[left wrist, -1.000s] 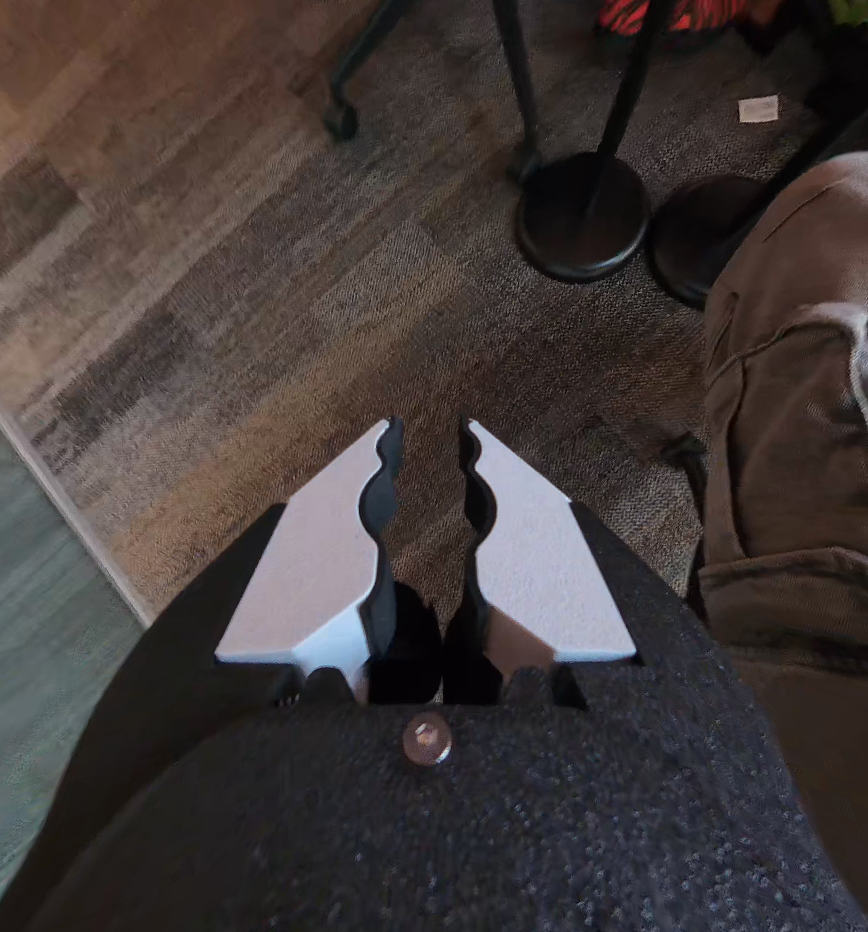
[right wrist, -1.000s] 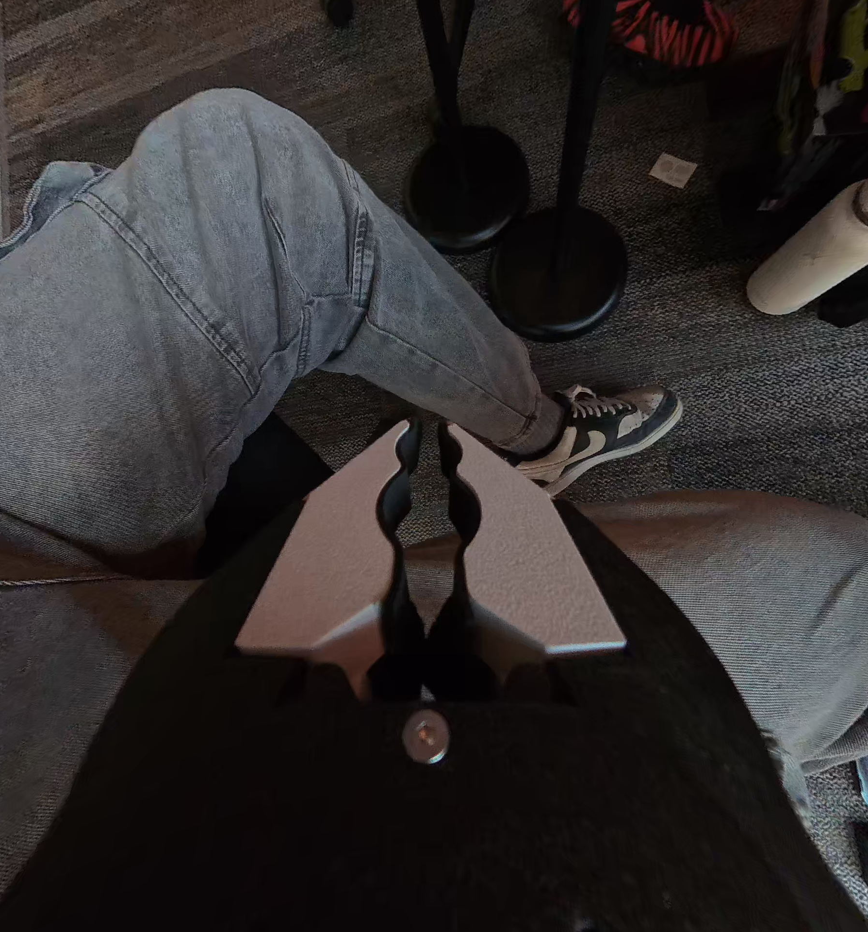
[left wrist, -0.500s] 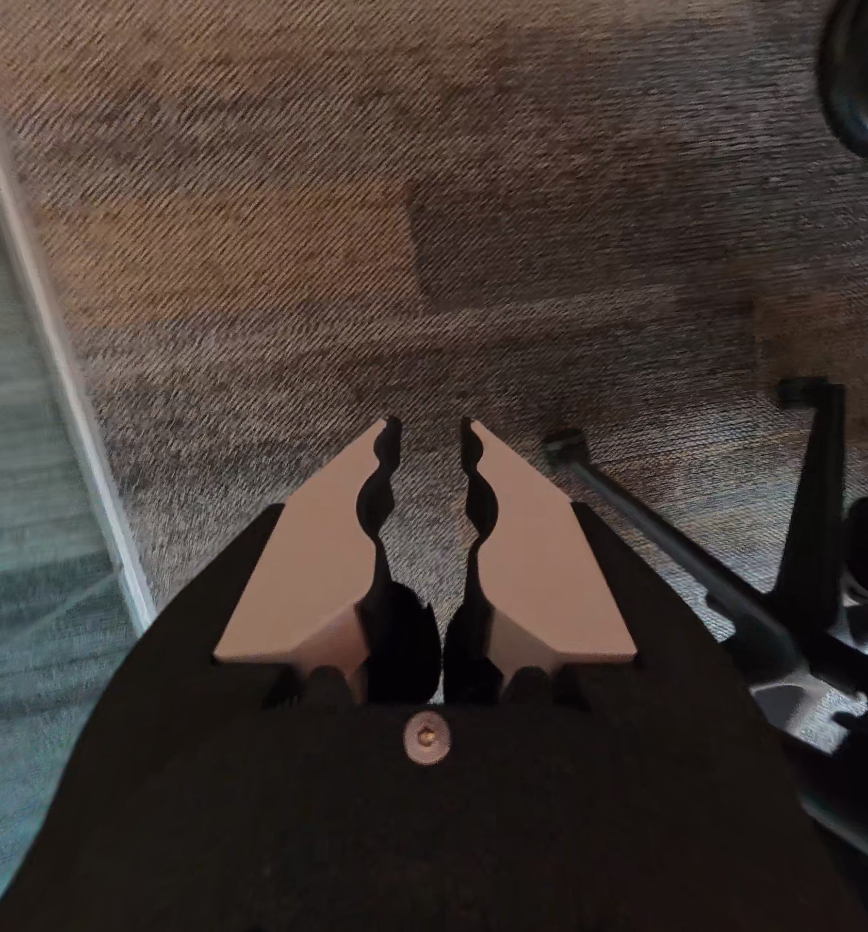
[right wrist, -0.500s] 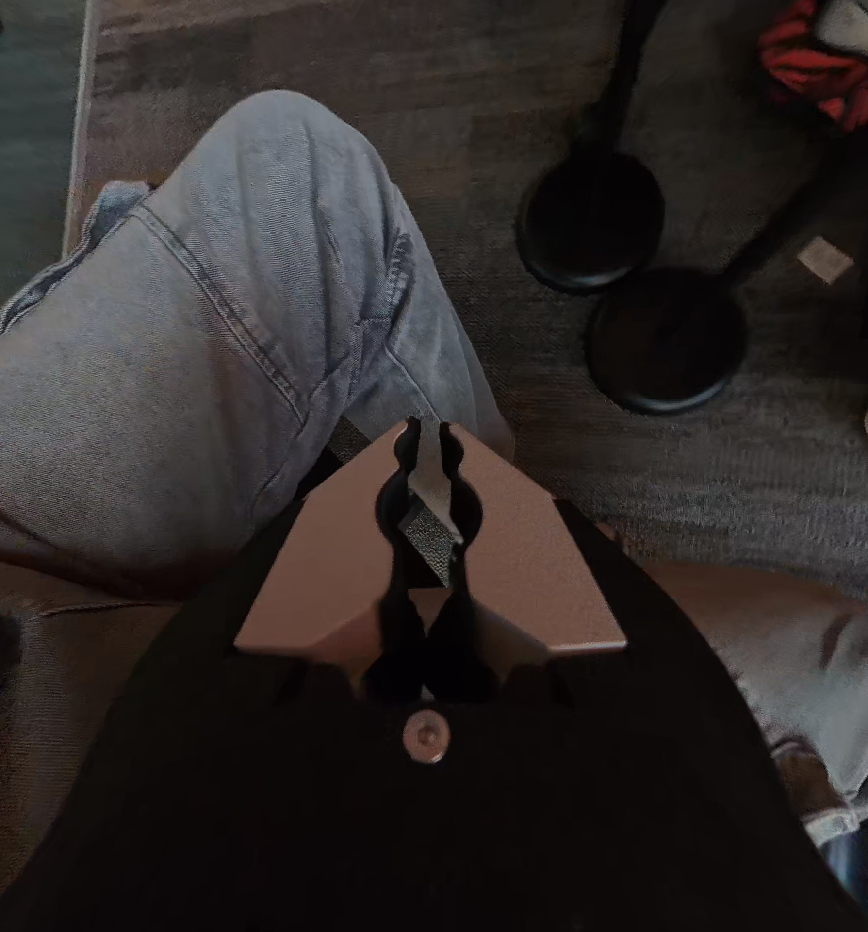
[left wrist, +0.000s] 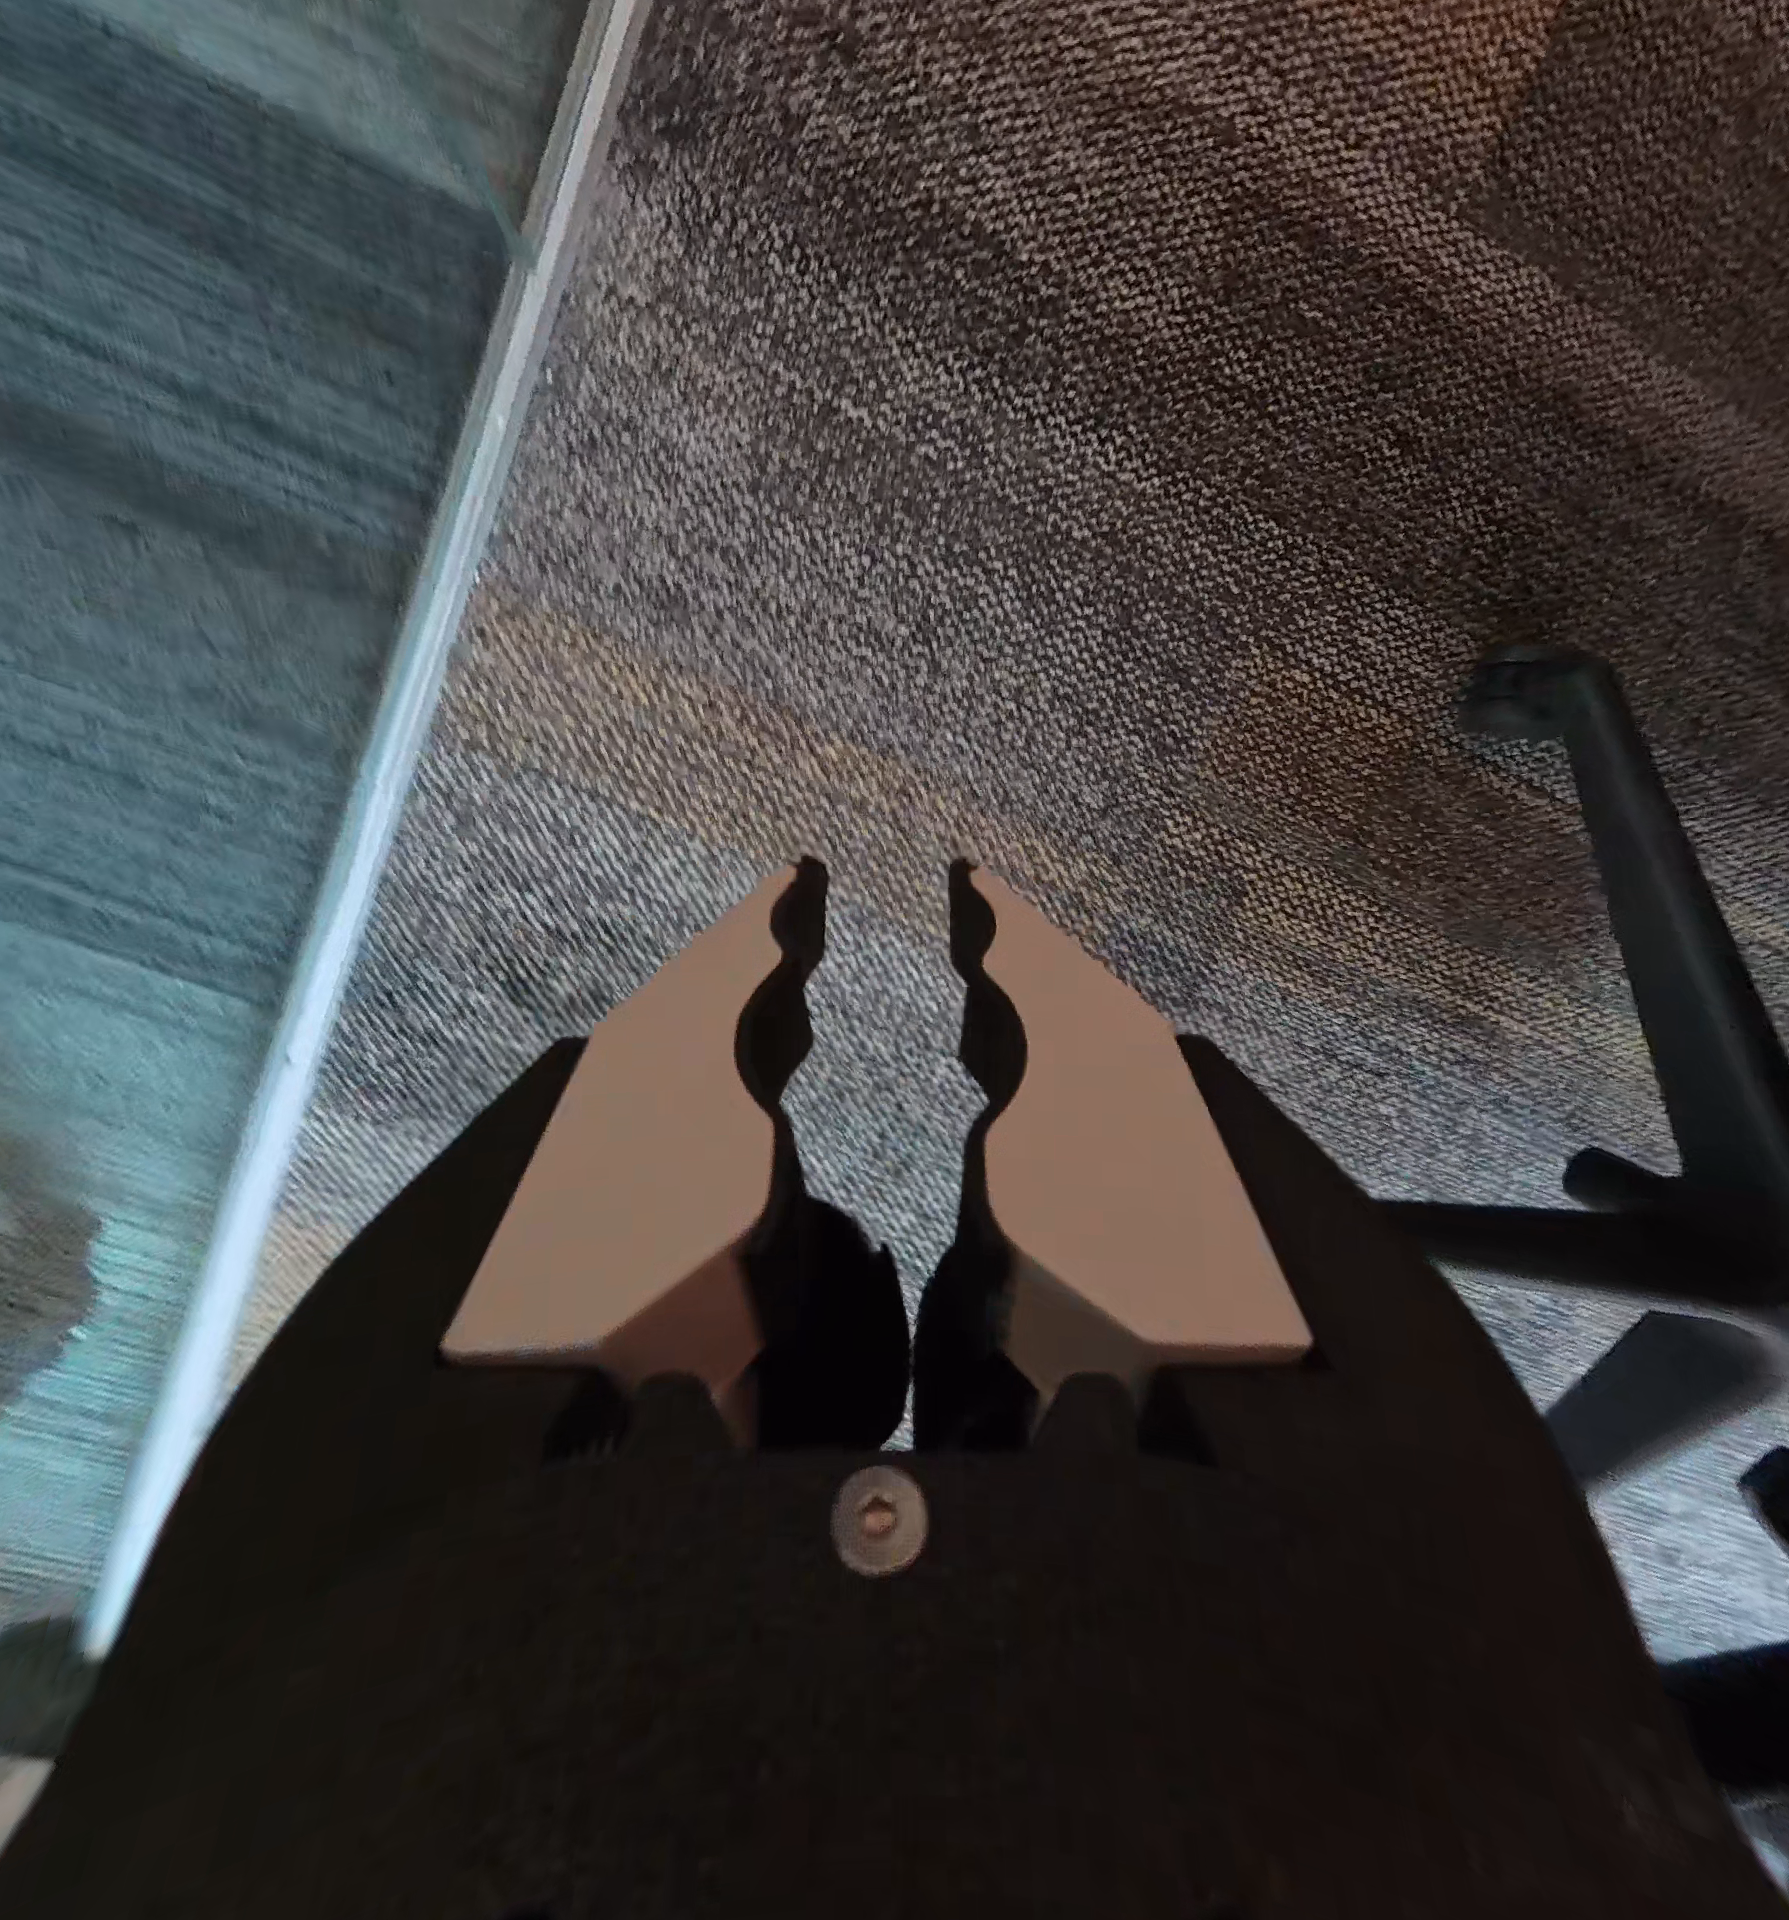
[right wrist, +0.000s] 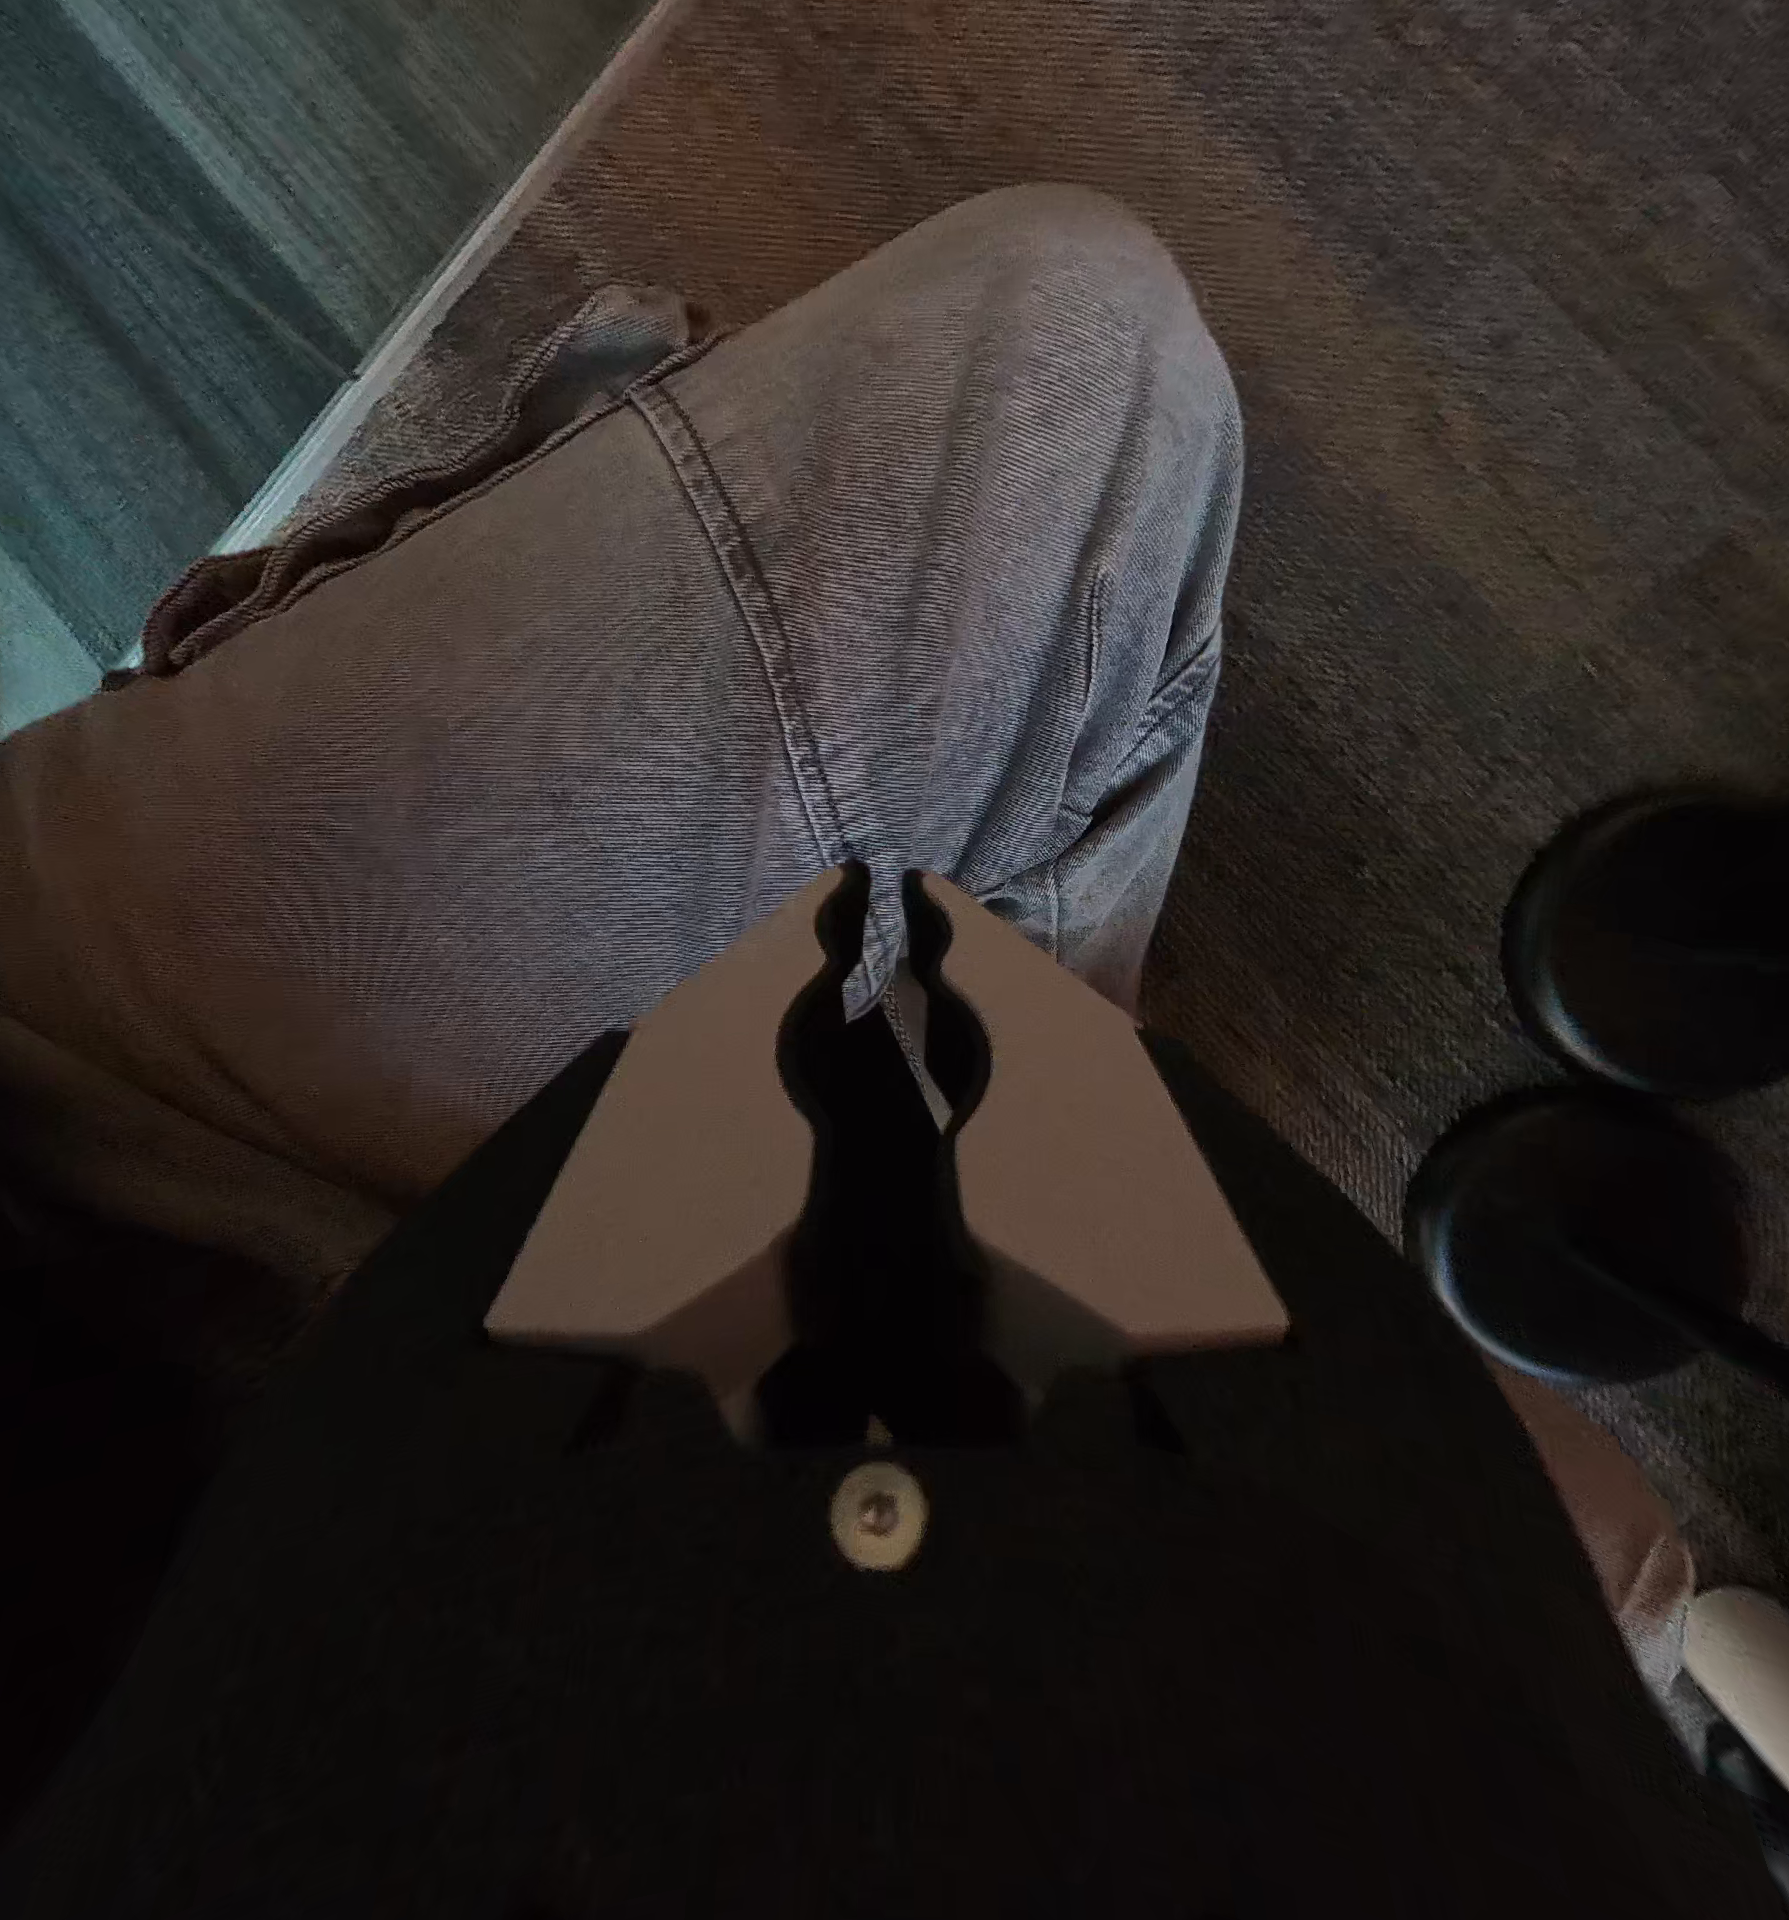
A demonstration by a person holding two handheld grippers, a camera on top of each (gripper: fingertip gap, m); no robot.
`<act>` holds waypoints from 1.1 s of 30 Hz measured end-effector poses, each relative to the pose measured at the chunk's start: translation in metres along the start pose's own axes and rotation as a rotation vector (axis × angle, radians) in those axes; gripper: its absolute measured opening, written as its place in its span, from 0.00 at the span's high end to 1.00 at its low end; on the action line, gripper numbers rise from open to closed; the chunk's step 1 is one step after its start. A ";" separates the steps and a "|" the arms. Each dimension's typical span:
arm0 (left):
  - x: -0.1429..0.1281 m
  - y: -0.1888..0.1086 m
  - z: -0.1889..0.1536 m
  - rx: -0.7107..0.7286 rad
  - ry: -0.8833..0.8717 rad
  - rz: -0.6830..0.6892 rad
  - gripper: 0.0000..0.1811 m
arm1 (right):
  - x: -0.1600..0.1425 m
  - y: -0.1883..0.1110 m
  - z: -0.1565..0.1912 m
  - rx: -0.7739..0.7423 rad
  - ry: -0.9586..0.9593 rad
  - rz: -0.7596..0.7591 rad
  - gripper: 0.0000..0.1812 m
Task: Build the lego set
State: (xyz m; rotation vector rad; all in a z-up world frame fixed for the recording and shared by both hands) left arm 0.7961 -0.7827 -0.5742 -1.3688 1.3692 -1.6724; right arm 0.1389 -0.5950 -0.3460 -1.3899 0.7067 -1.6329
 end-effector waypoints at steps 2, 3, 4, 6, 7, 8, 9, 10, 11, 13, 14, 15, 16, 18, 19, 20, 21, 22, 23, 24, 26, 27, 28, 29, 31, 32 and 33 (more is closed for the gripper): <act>-0.037 -0.001 0.001 -0.050 -0.071 0.021 0.87 | 0.012 0.010 0.008 0.032 -0.050 0.016 0.96; -0.061 0.005 -0.004 -0.122 -0.112 0.057 0.85 | 0.017 0.014 0.012 0.044 -0.073 0.026 0.96; -0.088 0.015 -0.014 -0.224 -0.155 0.101 0.84 | 0.022 0.017 0.017 0.056 -0.093 0.033 0.96; -0.156 0.045 -0.044 -0.379 -0.222 0.208 0.81 | 0.031 0.020 0.026 0.072 -0.133 0.037 0.96; -0.198 0.064 -0.060 -0.376 -0.240 0.263 0.79 | 0.034 0.021 0.030 0.073 -0.151 0.038 0.96; -0.241 0.083 -0.077 -0.353 -0.259 0.300 0.76 | 0.037 0.022 0.035 0.076 -0.164 0.037 0.96; -0.284 0.100 -0.095 -0.322 -0.288 0.321 0.74 | 0.039 0.023 0.039 0.082 -0.173 0.036 0.96; -0.321 0.114 -0.114 -0.292 -0.310 0.339 0.71 | 0.040 0.025 0.045 0.089 -0.180 0.037 0.96; -0.354 0.125 -0.134 -0.269 -0.300 0.355 0.71 | 0.040 0.027 0.050 0.098 -0.189 0.043 0.97; -0.401 0.140 -0.168 -0.204 -0.183 0.362 0.71 | 0.039 0.031 0.059 0.104 -0.222 0.071 0.97; -0.417 0.146 -0.179 -0.161 -0.130 0.359 0.71 | 0.039 0.033 0.064 0.102 -0.243 0.085 0.97; -0.429 0.153 -0.187 -0.117 -0.116 0.355 0.71 | 0.040 0.035 0.069 0.100 -0.262 0.093 0.97; -0.437 0.159 -0.192 -0.108 -0.144 0.362 0.69 | 0.042 0.035 0.074 0.102 -0.280 0.096 0.97; -0.451 0.171 -0.201 -0.113 -0.218 0.406 0.66 | 0.044 0.036 0.082 0.103 -0.314 0.108 0.97; -0.456 0.175 -0.203 -0.097 -0.238 0.403 0.67 | 0.045 0.036 0.085 0.098 -0.331 0.113 0.97; -0.460 0.180 -0.205 -0.083 -0.247 0.397 0.68 | 0.045 0.036 0.088 0.092 -0.345 0.115 0.98; -0.464 0.185 -0.208 -0.072 -0.250 0.407 0.68 | 0.045 0.036 0.090 0.087 -0.354 0.117 0.98; -0.466 0.189 -0.210 -0.054 -0.251 0.417 0.68 | 0.043 0.037 0.091 0.085 -0.360 0.125 0.99; -0.466 0.193 -0.212 -0.043 -0.260 0.419 0.69 | 0.042 0.038 0.092 0.083 -0.361 0.137 0.99; -0.465 0.198 -0.214 -0.049 -0.273 0.423 0.70 | 0.041 0.039 0.092 0.083 -0.360 0.149 0.99; -0.463 0.206 -0.216 -0.053 -0.270 0.434 0.72 | 0.042 0.040 0.092 0.089 -0.360 0.173 0.99; -0.461 0.208 -0.217 -0.059 -0.276 0.434 0.73 | 0.044 0.040 0.092 0.086 -0.361 0.177 0.99; -0.460 0.209 -0.215 -0.051 -0.287 0.443 0.76 | 0.045 0.041 0.092 0.085 -0.359 0.178 0.99; -0.461 0.209 -0.213 -0.042 -0.309 0.450 0.77 | 0.046 0.042 0.091 0.088 -0.351 0.182 0.99; -0.460 0.209 -0.211 -0.051 -0.380 0.446 0.77 | 0.047 0.046 0.090 0.102 -0.330 0.194 0.99; -0.460 0.209 -0.211 -0.052 -0.396 0.444 0.77 | 0.048 0.048 0.090 0.106 -0.321 0.196 0.99; -0.461 0.209 -0.211 -0.048 -0.397 0.445 0.77 | 0.048 0.049 0.090 0.109 -0.315 0.198 0.99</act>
Point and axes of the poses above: each gripper's, where its closed fingertips meet, y out along the fingers, x out of its top, z = x × y across the jaws, the point moved 10 cm from there along -y, back along the fingers, and after that the axes turned 3 degrees about x, right-handed, at the moved point
